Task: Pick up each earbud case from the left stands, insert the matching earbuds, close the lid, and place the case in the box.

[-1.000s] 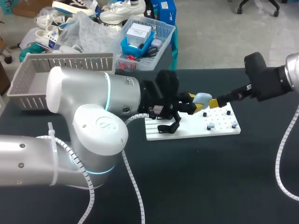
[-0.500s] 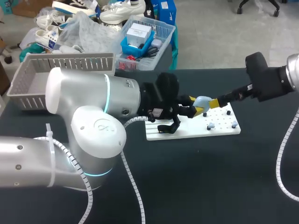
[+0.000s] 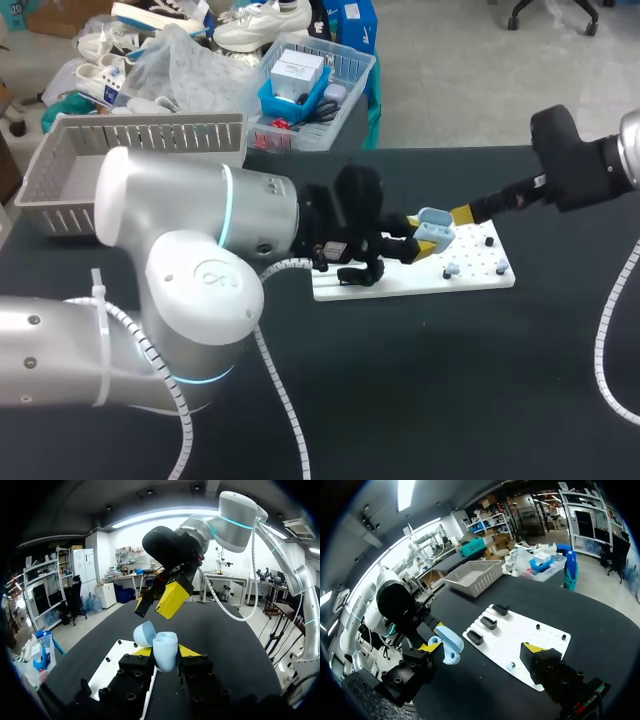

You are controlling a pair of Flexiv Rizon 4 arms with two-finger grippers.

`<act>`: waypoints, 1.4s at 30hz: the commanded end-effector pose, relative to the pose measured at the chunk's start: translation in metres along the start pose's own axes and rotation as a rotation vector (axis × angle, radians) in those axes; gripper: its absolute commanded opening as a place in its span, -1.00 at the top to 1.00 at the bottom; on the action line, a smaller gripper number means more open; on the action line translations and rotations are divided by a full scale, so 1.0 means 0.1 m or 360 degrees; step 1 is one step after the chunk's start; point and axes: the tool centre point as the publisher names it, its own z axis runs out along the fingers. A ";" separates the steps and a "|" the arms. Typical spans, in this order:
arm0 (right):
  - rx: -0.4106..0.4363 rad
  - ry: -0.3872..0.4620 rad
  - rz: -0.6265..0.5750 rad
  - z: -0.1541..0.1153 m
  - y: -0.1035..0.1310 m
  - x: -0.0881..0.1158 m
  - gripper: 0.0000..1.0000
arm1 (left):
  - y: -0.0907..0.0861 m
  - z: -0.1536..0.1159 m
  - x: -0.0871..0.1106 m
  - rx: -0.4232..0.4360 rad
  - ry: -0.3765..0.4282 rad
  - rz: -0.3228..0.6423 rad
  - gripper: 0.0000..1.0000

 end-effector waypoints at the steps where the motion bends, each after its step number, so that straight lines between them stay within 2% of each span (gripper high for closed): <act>1: 0.0051 -0.0017 -0.0014 -0.12 0.06 0.04 -1.00 | 0.01 -0.07 -0.02 0.0007 -0.0082 -0.0014 1.00; 8: 0.0148 -0.0050 -0.0038 -0.25 0.00 0.17 -1.00 | 0.11 -0.19 -0.26 -0.0039 -0.0304 -0.0010 1.00; 14: 0.0212 -0.0035 -0.0050 -0.30 -0.09 0.34 -1.00 | 0.17 -0.25 -0.47 -0.0062 -0.0482 0.0154 1.00; 16: 0.0223 -0.0018 -0.0047 -0.31 -0.13 0.39 -1.00 | 0.18 -0.23 -0.52 -0.0052 -0.0525 0.0163 1.00; 20: 0.0227 0.0009 -0.0044 -0.32 -0.16 0.45 -1.00 | 0.13 -0.21 -0.61 -0.0030 -0.0619 0.0251 1.00; 21: 0.0226 0.0012 -0.0043 -0.32 -0.16 0.46 -1.00 | 0.10 -0.22 -0.61 -0.0023 -0.0644 0.0299 1.00; 24: 0.0235 0.0029 -0.0032 -0.33 -0.19 0.50 -1.00 | 0.03 -0.25 -0.62 0.0040 -0.0682 0.0314 1.00; 30: 0.0254 0.0041 0.0012 -0.37 -0.24 0.57 -1.00 | 0.02 -0.27 -0.63 0.0121 -0.0743 0.0327 1.00; 36: 0.0270 0.0042 0.0056 -0.37 -0.31 0.62 -1.00 | 0.09 -0.25 -0.63 0.0154 -0.0780 0.0326 1.00; 42: 0.0275 0.0060 0.0092 -0.28 -0.33 0.63 -1.00 | 0.21 -0.16 -0.47 0.0159 -0.0757 0.0317 1.00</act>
